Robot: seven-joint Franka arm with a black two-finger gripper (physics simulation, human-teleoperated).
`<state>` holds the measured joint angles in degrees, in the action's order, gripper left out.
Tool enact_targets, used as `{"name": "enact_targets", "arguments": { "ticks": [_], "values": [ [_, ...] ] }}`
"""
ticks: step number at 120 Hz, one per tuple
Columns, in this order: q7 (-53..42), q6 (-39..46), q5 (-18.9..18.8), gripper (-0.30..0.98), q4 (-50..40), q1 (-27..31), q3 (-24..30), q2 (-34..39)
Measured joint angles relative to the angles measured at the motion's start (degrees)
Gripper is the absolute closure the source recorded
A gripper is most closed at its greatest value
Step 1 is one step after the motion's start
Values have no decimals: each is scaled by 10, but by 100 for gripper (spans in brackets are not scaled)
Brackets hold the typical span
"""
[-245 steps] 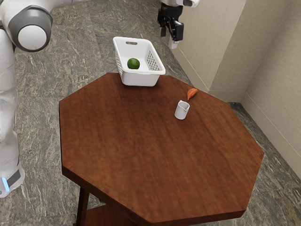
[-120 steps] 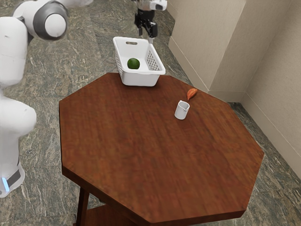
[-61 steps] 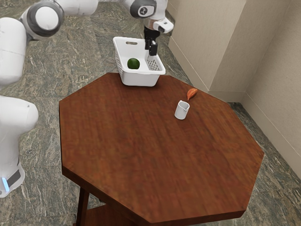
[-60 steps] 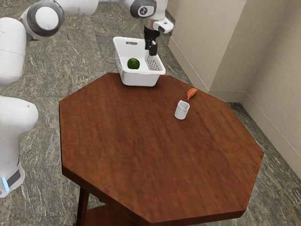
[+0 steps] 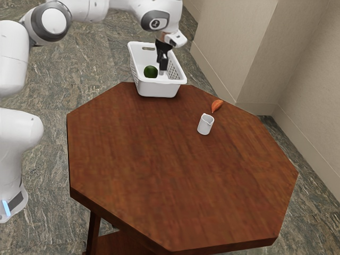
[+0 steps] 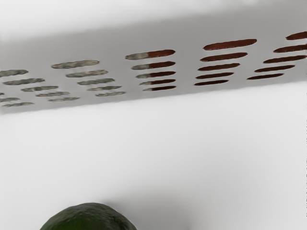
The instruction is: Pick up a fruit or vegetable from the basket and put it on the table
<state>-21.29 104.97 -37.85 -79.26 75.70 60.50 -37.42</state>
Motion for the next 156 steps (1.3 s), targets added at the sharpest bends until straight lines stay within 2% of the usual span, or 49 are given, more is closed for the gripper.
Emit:
{"name": "enact_targets", "arguments": {
  "ticks": [64,156],
  "values": [
    [-27,6,-20,0,40,-18,-1,-36],
    [-41,11,-8,0,39,-13,-54,-53]
  ]
}}
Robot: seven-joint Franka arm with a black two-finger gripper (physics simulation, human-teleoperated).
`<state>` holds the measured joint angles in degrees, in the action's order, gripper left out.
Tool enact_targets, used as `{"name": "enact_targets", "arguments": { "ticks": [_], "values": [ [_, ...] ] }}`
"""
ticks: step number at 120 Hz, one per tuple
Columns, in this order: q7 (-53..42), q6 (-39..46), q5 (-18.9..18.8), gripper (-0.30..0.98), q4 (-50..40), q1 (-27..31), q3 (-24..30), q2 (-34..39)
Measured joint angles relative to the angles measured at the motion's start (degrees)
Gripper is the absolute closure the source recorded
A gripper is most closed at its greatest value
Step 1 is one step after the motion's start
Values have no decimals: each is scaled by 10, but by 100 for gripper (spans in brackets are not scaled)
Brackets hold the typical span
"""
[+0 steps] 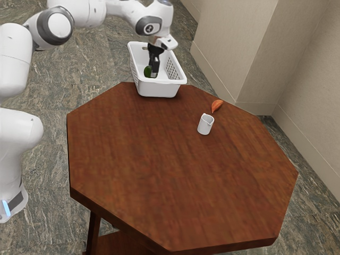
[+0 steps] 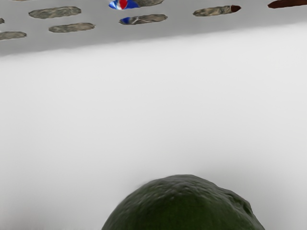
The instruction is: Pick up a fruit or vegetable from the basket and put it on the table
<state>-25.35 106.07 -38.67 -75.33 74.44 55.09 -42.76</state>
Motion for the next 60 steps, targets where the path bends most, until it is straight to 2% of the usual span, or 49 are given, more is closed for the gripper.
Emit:
{"name": "enact_targets", "arguments": {
  "ticks": [41,60],
  "values": [
    [-2,11,0,1,-1,0,-6,-11],
    [-3,13,0,11,-2,-1,-6,-12]
  ]
}}
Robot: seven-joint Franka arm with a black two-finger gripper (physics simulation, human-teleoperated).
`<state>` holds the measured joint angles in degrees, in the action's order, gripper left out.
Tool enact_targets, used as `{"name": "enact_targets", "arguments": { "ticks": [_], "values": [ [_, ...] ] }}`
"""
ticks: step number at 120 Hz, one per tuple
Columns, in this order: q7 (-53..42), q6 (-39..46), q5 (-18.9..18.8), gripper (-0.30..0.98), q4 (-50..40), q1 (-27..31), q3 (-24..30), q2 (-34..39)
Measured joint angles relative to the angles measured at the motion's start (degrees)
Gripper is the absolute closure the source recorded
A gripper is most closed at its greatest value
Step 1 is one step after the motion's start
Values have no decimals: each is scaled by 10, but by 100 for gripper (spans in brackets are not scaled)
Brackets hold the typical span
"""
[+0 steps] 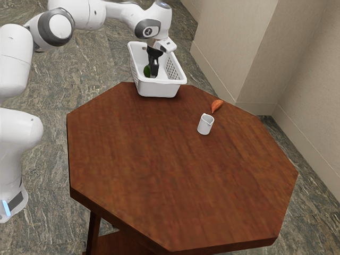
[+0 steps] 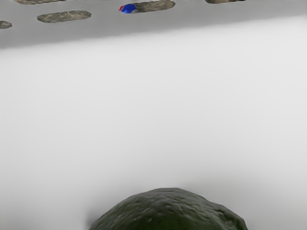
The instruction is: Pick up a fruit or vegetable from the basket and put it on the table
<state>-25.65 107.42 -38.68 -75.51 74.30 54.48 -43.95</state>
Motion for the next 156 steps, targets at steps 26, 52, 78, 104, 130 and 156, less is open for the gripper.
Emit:
{"name": "enact_targets", "arguments": {
  "ticks": [26,52,78,104,130,156],
  "values": [
    [-1,4,-3,31,-1,0,0,0],
    [-1,2,2,29,-3,-1,16,12],
    [-3,-23,13,29,-29,65,132,61],
    [-5,-75,18,28,-129,204,393,90],
    [-5,-98,30,28,-301,397,582,84],
    [-6,-106,39,29,-365,502,632,74]
  ]
}}
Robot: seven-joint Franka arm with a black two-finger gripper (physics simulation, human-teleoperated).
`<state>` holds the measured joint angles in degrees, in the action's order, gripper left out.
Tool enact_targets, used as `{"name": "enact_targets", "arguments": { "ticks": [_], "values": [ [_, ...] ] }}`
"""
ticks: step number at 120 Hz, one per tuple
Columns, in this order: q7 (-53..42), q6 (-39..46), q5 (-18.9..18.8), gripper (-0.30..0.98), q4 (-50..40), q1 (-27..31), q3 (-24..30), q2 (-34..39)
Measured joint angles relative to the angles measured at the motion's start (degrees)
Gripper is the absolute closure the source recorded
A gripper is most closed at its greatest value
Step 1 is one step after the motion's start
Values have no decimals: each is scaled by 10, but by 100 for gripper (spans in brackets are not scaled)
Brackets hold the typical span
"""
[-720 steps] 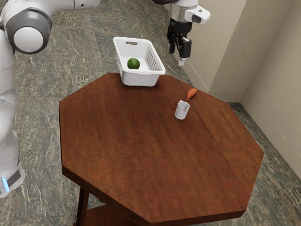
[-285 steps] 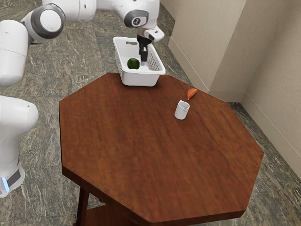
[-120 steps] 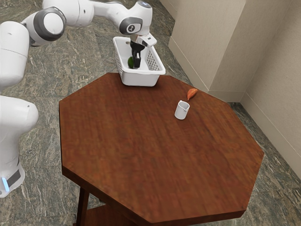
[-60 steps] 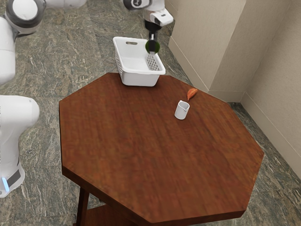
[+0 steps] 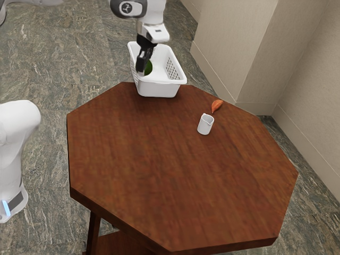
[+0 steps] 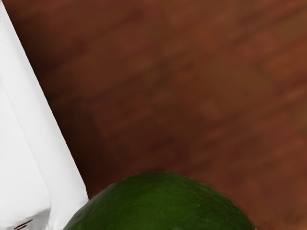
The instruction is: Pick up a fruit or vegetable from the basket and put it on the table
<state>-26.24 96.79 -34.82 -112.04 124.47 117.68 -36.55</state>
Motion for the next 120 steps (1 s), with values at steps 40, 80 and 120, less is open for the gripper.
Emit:
{"name": "enact_targets", "arguments": {
  "ticks": [40,80,120],
  "values": [
    [0,-4,2,29,-11,21,12,-5],
    [0,-3,2,29,-19,1,17,-8],
    [6,-1,6,5,-19,-5,13,-7]
  ]
}}
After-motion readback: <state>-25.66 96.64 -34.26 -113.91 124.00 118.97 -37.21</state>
